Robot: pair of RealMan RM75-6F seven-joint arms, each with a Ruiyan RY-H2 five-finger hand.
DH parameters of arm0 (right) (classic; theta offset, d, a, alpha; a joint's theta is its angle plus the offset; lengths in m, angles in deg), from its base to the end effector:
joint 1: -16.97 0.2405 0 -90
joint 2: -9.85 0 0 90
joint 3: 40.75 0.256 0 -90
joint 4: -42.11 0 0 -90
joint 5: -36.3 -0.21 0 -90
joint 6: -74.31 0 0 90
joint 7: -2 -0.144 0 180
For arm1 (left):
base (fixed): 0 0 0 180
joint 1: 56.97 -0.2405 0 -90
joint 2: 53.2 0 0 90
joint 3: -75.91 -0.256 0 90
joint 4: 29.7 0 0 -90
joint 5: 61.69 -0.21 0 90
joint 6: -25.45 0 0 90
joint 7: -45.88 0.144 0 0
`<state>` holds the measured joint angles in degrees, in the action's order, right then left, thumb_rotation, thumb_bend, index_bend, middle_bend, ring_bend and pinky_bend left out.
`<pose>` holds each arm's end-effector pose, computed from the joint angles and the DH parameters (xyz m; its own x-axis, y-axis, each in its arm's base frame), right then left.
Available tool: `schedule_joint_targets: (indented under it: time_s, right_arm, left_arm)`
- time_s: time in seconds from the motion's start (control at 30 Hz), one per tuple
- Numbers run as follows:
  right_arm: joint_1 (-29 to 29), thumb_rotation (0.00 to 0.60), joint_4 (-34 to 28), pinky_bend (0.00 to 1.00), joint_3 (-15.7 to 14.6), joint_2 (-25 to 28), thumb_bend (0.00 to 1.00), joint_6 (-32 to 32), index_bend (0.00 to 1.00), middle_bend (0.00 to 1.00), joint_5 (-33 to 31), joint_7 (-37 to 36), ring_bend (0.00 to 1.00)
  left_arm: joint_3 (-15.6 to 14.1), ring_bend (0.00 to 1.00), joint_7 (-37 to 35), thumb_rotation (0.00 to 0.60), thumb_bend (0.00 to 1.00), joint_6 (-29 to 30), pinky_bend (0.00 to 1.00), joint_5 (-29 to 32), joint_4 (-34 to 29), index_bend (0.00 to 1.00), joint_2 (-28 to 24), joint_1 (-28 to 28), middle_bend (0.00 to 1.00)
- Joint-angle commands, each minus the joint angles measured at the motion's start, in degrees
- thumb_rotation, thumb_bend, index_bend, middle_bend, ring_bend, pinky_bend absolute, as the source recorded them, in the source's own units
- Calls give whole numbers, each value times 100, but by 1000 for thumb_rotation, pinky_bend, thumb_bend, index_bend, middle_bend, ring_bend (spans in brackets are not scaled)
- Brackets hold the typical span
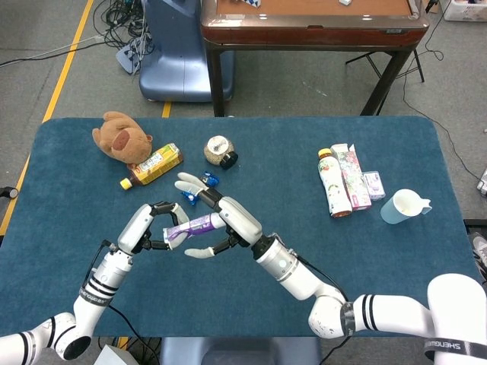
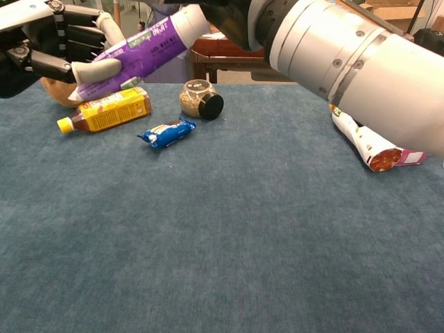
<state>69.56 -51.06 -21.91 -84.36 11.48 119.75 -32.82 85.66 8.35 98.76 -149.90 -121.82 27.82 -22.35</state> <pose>0.0216 -0.3168 0.0021 -0.3747 -0.5989 0.7078 -0.5539 -0.4675 -0.6889 -0.1315 0.3076 0.0581 -0.3795 0.3603 0.8522 0.7566 -0.4092 0.5100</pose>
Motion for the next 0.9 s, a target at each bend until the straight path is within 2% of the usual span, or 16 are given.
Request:
schedule_joint_targets:
  time_s: [0.03,0.4,0.73,0.9]
  right_arm:
    - [14,518,20,0,15,-44,0,-29,0,0,20,-26,0]
    - [-138,517,-111,0,-76,168,0,-257,0,0,249,-61,0]
    - [-467,517,-398,0,-208,868,0,-558,0,0,538,-191,0]
    - [-602,518,-527,0,-272,1329,0,-572,0,0,612,38,0]
  left_arm:
    - [2,555,-1,600,549,2,388,-1,-3,631,1,0,797]
    - [-9,554,-53,600,549,5,387,46,39,631,-83,-56,797]
    - [-77,546,-63,600,549,-129,388,103,170,631,-204,-89,794]
    - [-256,542,457,600,549,-380,387,-81,462,631,-274,16,793]
